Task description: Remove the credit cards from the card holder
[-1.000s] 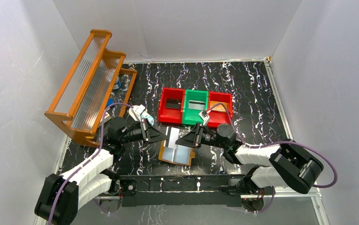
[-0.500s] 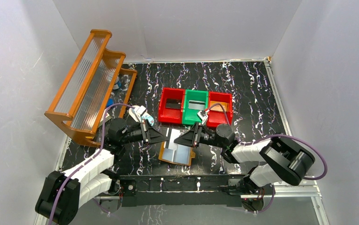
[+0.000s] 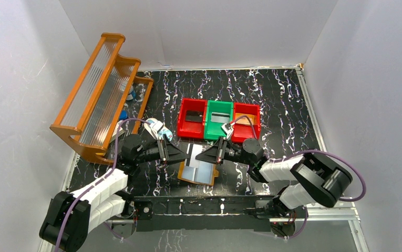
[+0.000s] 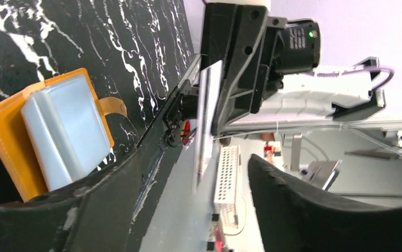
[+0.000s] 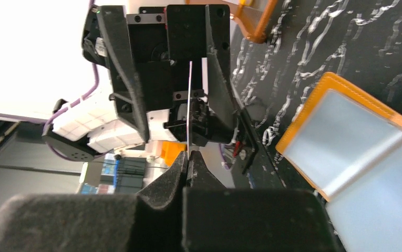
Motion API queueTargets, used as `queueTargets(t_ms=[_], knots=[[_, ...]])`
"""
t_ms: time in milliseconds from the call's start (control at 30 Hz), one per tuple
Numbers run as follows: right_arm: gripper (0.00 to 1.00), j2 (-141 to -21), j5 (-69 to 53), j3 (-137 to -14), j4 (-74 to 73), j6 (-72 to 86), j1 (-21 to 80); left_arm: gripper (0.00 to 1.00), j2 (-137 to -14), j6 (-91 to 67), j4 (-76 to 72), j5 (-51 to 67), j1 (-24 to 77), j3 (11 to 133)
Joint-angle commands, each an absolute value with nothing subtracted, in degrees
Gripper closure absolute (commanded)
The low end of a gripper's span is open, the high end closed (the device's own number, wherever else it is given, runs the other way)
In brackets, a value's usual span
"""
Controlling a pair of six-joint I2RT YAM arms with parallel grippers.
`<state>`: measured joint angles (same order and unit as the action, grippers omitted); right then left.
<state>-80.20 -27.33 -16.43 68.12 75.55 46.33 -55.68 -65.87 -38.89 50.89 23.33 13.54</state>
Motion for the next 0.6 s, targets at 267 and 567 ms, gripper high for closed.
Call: queueTargets(t_ms=[267, 567], knots=[[1.0, -62.54, 2.13, -38.09, -1.68, 42.23, 44.21, 0.02, -45.18, -41.69, 4.12, 33.91, 22.94, 26.15], [1.0, -74.64, 22.98, -58.25, -19.17, 22.49, 44.08, 0.02, -42.89, -34.19, 20.55, 19.04, 22.94, 33.26]])
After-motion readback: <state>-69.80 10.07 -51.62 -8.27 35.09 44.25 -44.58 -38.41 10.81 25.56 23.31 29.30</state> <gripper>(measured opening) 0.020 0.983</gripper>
